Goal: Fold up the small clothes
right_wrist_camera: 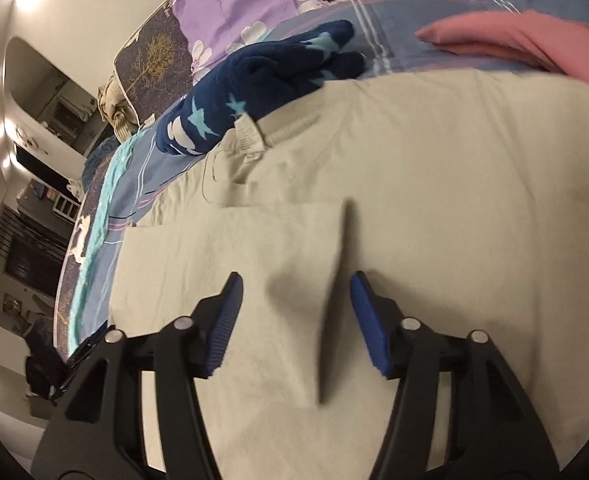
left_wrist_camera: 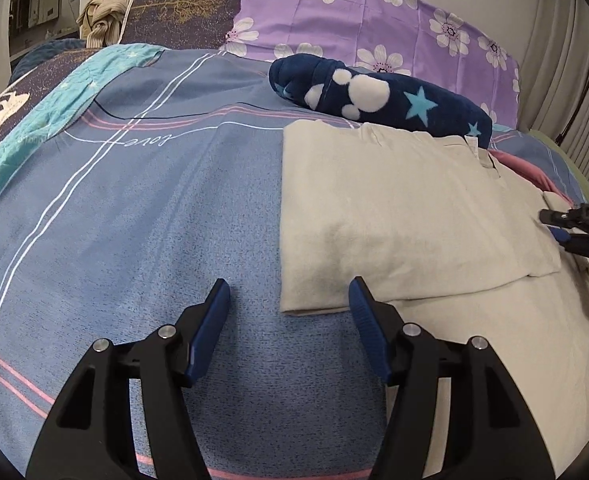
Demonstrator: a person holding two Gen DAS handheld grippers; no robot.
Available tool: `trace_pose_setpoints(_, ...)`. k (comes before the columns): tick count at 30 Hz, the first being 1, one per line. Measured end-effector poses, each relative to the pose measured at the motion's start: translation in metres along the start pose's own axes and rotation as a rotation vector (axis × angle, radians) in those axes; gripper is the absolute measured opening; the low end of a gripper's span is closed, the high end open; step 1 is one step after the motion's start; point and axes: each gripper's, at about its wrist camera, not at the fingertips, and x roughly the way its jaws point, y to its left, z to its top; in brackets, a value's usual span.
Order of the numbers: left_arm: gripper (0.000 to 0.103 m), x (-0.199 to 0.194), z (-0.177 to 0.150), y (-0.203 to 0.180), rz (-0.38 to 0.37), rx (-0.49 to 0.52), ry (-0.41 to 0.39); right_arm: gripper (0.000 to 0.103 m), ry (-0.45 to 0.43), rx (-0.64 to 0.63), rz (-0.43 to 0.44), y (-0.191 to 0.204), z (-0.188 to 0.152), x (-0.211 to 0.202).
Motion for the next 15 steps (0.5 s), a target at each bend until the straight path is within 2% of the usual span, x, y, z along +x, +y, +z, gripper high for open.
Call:
trace_pose_setpoints(2, 0.063, 0.0, 0.0, 0.001, -0.002, -0.006, -0.002, 0.006, -0.045, -0.049, 0.005, 0.022, 0.003, -0.008)
trace_pose_setpoints(4, 0.063, -0.001, -0.001, 0.0, 0.002, -0.002, -0.005, 0.006, -0.167, -0.149, -0.034, 0.045, 0.005, -0.04)
trace_pose_setpoints(6, 0.064, -0.002, -0.001, -0.001, -0.003, 0.001, -0.011, 0.006, -0.237, -0.181, -0.035, 0.05, 0.008, -0.068)
trace_pose_setpoints(7, 0.066, -0.003, -0.001, -0.001, -0.007, 0.003, -0.015, 0.006, -0.268, -0.181, -0.057, 0.047, 0.011, -0.083)
trace_pose_setpoints(9, 0.066, -0.004, -0.001, -0.002, -0.006, 0.006, -0.02, 0.006, -0.304, -0.186, -0.164, 0.036, 0.014, -0.096)
trace_pose_setpoints(10, 0.066, -0.004, -0.001, -0.002, -0.009, 0.009, -0.019, 0.006, -0.305, -0.18, -0.237, 0.024, 0.016, -0.095)
trace_pose_setpoints(11, 0.066, -0.004, -0.001, -0.004, -0.017, 0.015, -0.019, 0.006, -0.272, -0.154, -0.258, 0.009, 0.018, -0.088)
trace_pose_setpoints(13, 0.066, -0.004, -0.001, -0.007, -0.007, 0.028, -0.019, 0.006, -0.184, -0.07, -0.232, -0.022, 0.017, -0.068)
trace_pose_setpoints(15, 0.066, -0.004, -0.001, -0.009, 0.004, 0.038, -0.021, 0.007, -0.137, -0.018, -0.231, -0.04, 0.011, -0.053)
